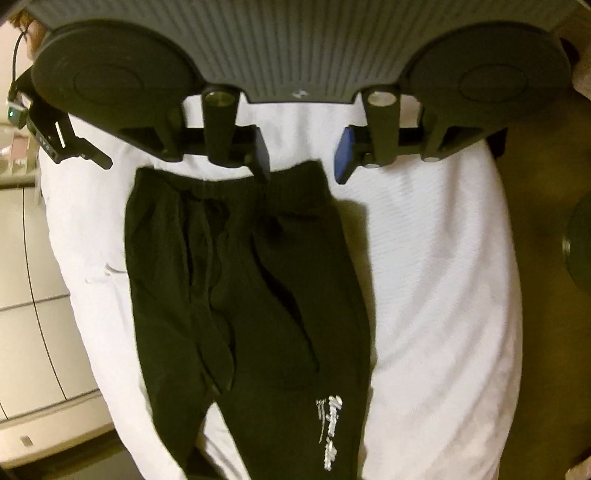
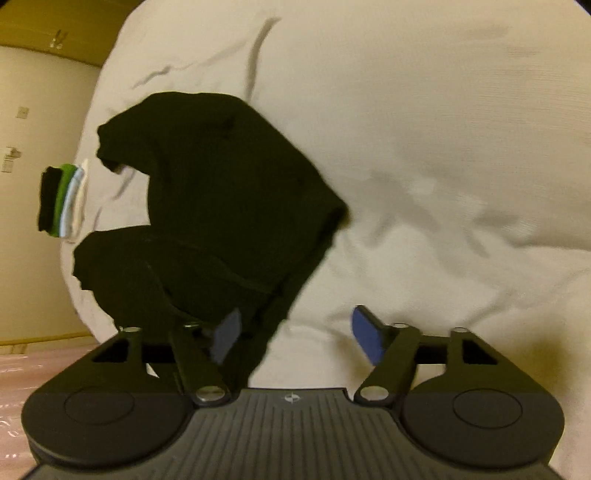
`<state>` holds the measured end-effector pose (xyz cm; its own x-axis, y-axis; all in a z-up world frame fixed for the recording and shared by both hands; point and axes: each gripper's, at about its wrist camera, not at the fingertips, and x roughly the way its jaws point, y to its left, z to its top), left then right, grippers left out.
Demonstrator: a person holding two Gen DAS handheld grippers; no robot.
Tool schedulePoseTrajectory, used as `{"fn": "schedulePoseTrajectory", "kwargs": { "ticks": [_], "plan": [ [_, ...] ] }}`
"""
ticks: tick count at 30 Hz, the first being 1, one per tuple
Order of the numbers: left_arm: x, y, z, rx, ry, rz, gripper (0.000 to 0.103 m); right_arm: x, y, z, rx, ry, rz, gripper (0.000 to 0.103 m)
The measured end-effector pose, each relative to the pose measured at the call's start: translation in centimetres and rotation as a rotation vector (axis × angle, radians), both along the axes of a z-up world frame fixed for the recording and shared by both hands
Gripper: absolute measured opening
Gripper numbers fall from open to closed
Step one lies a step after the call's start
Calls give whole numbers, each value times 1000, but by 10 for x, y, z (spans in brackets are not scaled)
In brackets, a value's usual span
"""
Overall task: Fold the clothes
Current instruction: 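Lay the black garment flat on the bed and open both grippers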
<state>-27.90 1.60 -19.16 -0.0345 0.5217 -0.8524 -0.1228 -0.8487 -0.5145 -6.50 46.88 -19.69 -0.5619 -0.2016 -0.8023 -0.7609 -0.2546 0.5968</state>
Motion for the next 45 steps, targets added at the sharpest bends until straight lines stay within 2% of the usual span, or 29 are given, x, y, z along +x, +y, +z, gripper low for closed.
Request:
{"fn": "schedulePoseTrajectory", "kwargs": {
  "ticks": [5, 8, 9, 10, 11, 12, 13, 14, 16, 20, 22, 25, 27, 29, 30, 31, 32, 33, 35, 36, 37, 38, 40, 42, 43, 45],
  "plan": [
    [-15, 16, -29, 8, -14, 68, 54, -15, 6, -41, 0, 18, -46, 73],
    [-25, 19, -48, -12, -16, 106, 57, -21, 17, -63, 9, 30, -96, 75],
    [-28, 20, -55, -14, -19, 123, 55, -24, 20, -69, 15, 30, -107, 75],
    [-30, 20, -59, 5, -27, 139, 47, -28, 23, -76, 22, 29, -112, 75],
    [-32, 21, -61, 25, -33, 143, 27, -31, 26, -81, 28, 37, -113, 76],
    [-34, 23, -62, 40, -38, 133, 17, -35, 28, -85, 32, 49, -113, 69],
    [-36, 25, -60, 41, -30, 116, 6, -39, 29, -87, 44, 46, -106, 52],
    [-36, 28, -54, 41, -13, 87, 3, -44, 30, -88, 57, 41, -99, 45],
    [-33, 31, -29, 60, 37, 10, 2, -51, 32, -79, 88, 40, -63, 13],
    [-6, 30, 23, 169, 77, -131, 1, -48, 38, -26, 150, 104, -18, 10],
    [14, 33, 33, 194, 46, -195, 1, -35, 44, 2, 187, 119, -10, 9],
    [45, 44, 23, 174, -18, -282, 2, -8, 59, 21, 216, 65, -29, 9],
    [59, 60, -3, 84, -53, -362, 3, 3, 66, 7, 219, -24, -29, 9],
    [65, 75, -35, -46, -80, -427, 5, 13, 71, -14, 203, -118, -31, 11],
    [63, 78, -45, -80, -97, -425, 5, 15, 70, -25, 197, -149, -41, 18],
    [61, 80, -49, -92, -120, -414, 6, 14, 69, -33, 197, -175, -47, 32],
    [59, 81, -45, -94, -129, -415, 10, 12, 67, -38, 202, -206, -52, 40],
    [59, 81, -38, -80, -125, -439, 15, 10, 65, -36, 211, -227, -63, 57],
    [64, 76, -20, -67, -115, -515, 39, 7, 56, -24, 260, -260, -70, 70],
    [67, 74, -11, -60, -109, -553, 41, 6, 50, -17, 294, -292, -59, 82],
    [66, 71, -3, -61, -103, -576, 40, 5, 43, -10, 330, -327, -43, 86],
    [64, 68, 3, -62, -97, -597, 37, 3, 35, 0, 358, -337, -25, 86],
    [53, 59, 22, -93, -28, -599, 33, 3, 14, 13, 361, -291, 11, 85],
    [39, 49, 42, -120, 56, -562, 25, -3, -16, 21, 347, -227, 99, 83],
    [27, 44, 52, -134, 95, -538, 18, -7, -31, 24, 338, -194, 145, 78],
    [4, 40, 66, -164, 152, -500, 18, -21, -69, 26, 329, -139, 281, 66]
  ]
}}
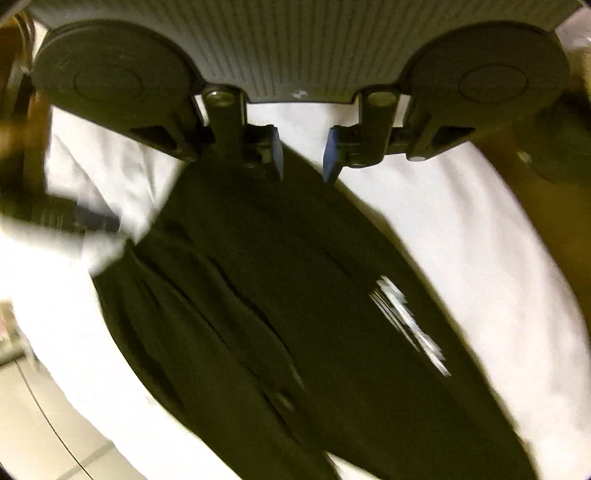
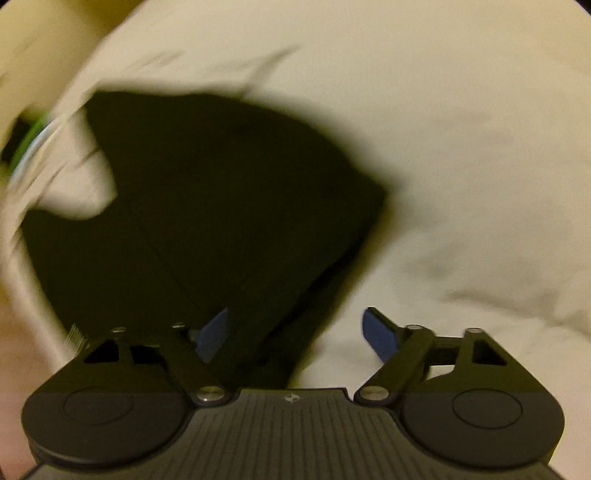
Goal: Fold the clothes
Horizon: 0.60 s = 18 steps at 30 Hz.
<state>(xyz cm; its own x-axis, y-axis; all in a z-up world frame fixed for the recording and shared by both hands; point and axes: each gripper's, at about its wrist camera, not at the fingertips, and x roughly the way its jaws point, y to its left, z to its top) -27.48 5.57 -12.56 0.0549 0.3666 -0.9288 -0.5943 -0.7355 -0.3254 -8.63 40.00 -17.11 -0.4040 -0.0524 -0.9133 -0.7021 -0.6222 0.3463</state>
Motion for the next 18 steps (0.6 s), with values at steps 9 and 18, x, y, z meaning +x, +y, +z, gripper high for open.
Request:
{"fn": "schedulePoseTrajectory", "kwargs": {
  "ticks": [9, 18],
  "plan": [
    [-67, 17, 19, -17, 84, -78, 18, -47, -99, -46, -80, -24, 321, 52],
    [-188, 25, 13, -32, 104, -278, 18, -6, -109, -37, 20, -198, -134, 50]
  ]
}}
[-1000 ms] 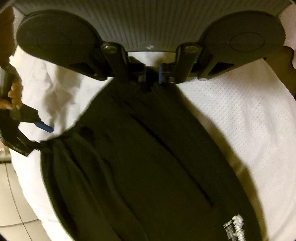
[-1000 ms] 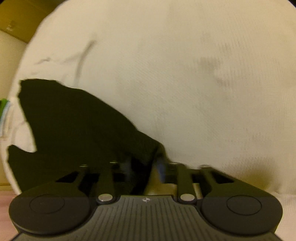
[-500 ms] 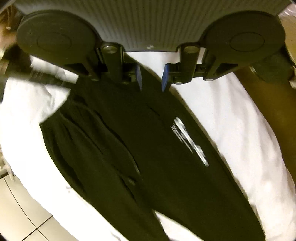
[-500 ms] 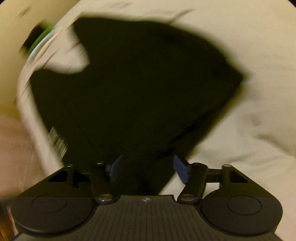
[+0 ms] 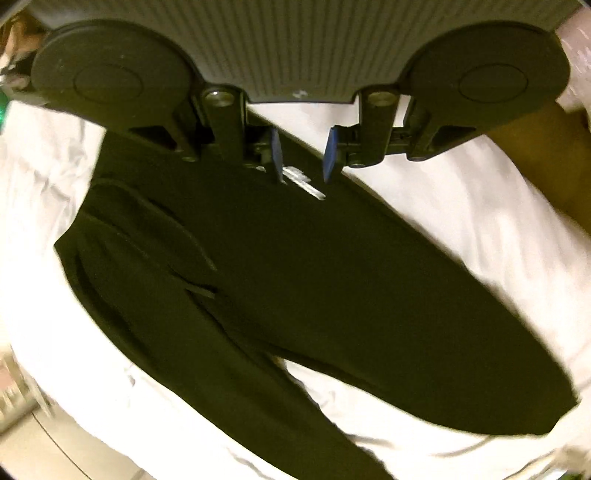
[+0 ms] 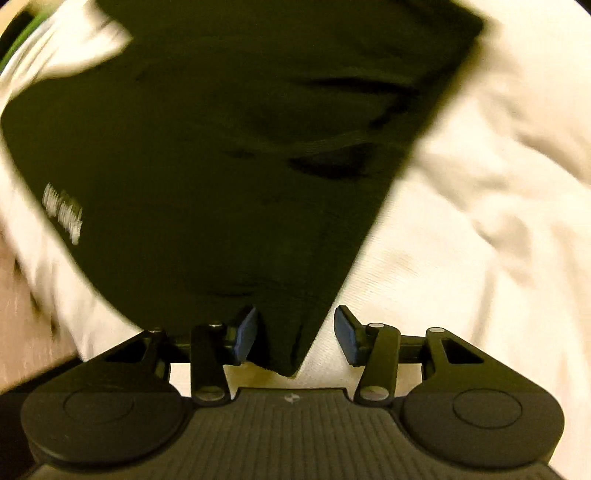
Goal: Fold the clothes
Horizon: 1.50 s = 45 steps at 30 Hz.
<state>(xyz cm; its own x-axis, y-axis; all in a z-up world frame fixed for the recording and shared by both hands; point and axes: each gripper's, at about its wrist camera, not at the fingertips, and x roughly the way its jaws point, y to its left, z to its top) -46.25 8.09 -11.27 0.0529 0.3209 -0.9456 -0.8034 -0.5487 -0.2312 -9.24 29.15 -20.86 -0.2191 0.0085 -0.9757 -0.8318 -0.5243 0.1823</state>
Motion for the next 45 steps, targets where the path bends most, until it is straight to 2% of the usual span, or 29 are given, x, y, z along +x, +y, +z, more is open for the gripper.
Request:
{"fn": "schedulePoseTrajectory", "kwargs": {
  "ticks": [3, 5, 6, 8, 10, 12, 14, 16, 19, 23, 28, 31, 32, 33, 34, 38, 41, 45],
  "plan": [
    [-31, -2, -5, -28, 12, -83, 18, -11, -18, 13, 56, 16, -195, 54],
    [-49, -4, -9, -39, 14, -138, 19, -22, -31, 15, 57, 42, -297, 64],
    [-57, -6, -11, -44, 15, -165, 19, -24, -37, 13, 68, 24, -339, 71],
    [-68, -10, -19, -83, 37, -196, 19, -30, -51, 0, 76, -93, -411, 71],
    [-80, -19, -20, -104, 47, -194, 19, -27, -63, -11, 38, -190, -481, 70],
    [-90, -27, -16, -99, 51, -181, 22, -21, -76, 1, 46, -194, -546, 70],
    [-95, -32, -10, -95, 70, -173, 25, -20, -83, 24, 86, -149, -569, 73],
    [-97, -34, -1, -82, 102, -168, 29, -22, -87, 50, 130, -95, -584, 89],
    [-94, -40, 19, -46, 149, -153, 37, -37, -88, 85, 201, 27, -559, 90],
    [-82, -56, 41, 12, 195, -169, 49, -59, -99, 99, 230, 58, -482, 90],
    [-88, -79, 55, 14, 175, -121, 49, -74, -136, 108, 303, 87, -402, 90],
    [-92, -82, 69, 24, 191, -141, 49, -77, -152, 141, 414, 126, -401, 91],
    [-94, -79, 73, 31, 203, -155, 49, -79, -155, 152, 459, 132, -398, 92],
    [-97, -76, 78, 40, 217, -169, 49, -82, -157, 163, 499, 132, -400, 100],
    [-100, -71, 83, 51, 228, -188, 51, -84, -158, 172, 538, 132, -406, 103],
    [-116, -50, 101, 123, 233, -277, 58, -103, -169, 204, 635, 151, -451, 103],
    [-138, -41, 117, 174, 258, -354, 59, -125, -178, 209, 662, 131, -525, 103],
    [-176, -45, 130, 227, 314, -429, 66, -164, -201, 211, 746, 36, -647, 103]
  ]
}}
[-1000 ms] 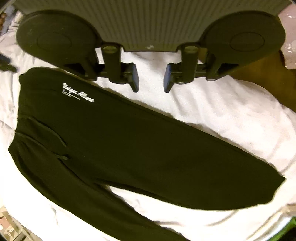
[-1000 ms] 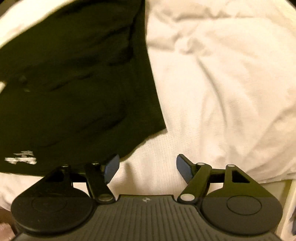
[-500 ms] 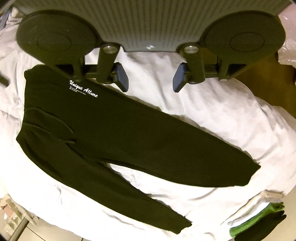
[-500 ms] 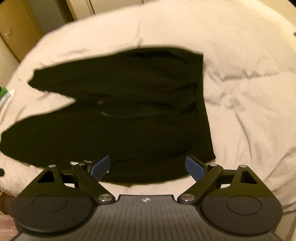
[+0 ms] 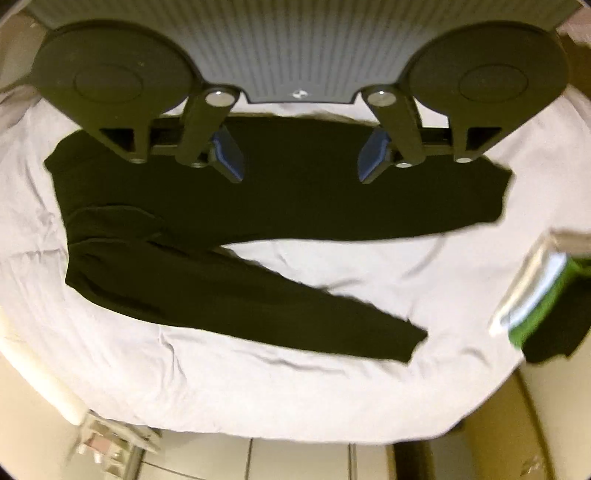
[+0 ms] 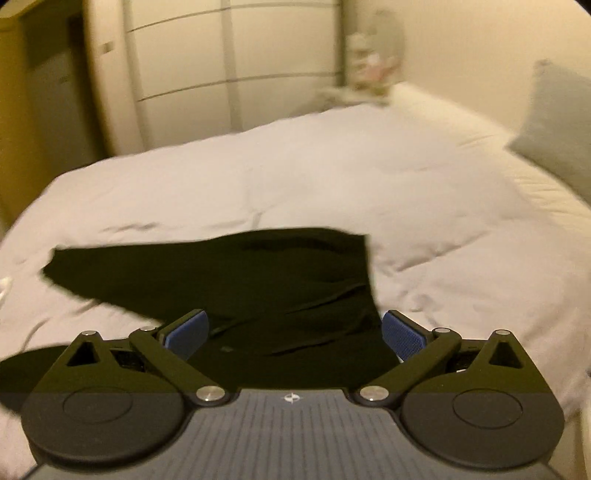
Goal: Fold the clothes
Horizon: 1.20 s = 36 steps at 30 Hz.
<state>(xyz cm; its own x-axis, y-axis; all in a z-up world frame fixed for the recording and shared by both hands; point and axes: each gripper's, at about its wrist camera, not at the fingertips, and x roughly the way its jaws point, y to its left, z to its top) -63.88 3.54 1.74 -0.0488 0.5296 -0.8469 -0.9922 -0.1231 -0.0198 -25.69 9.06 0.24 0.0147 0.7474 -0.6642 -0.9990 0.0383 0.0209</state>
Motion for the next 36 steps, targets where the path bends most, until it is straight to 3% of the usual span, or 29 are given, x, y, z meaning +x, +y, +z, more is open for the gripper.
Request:
{"fn": "schedulePoseTrajectory", "kwargs": {
  "ticks": [2, 5, 10, 18, 21, 28, 36],
  "plan": [
    [-21, -7, 3, 4, 22, -31, 66, -24, -13, 1, 18, -44, -67, 103],
    [-49, -18, 3, -12, 23, -63, 67, -60, -30, 4, -15, -62, -72, 103],
    [-76, -35, 7, -3, 10, -106, 73, -90, -70, 0, -86, 120, -71, 103],
    [-95, -58, 3, -12, -23, -162, 74, -117, -98, -8, -245, 202, -69, 103],
    [-98, -63, 5, -6, -34, -177, 74, -128, -108, -10, -302, 190, -62, 103],
    [-96, -72, 18, 29, -23, -204, 78, -132, -123, -1, -319, 302, -20, 103],
    [-89, -75, 22, 35, -5, -210, 79, -137, -126, -9, -378, 223, -23, 103]
  ]
}}
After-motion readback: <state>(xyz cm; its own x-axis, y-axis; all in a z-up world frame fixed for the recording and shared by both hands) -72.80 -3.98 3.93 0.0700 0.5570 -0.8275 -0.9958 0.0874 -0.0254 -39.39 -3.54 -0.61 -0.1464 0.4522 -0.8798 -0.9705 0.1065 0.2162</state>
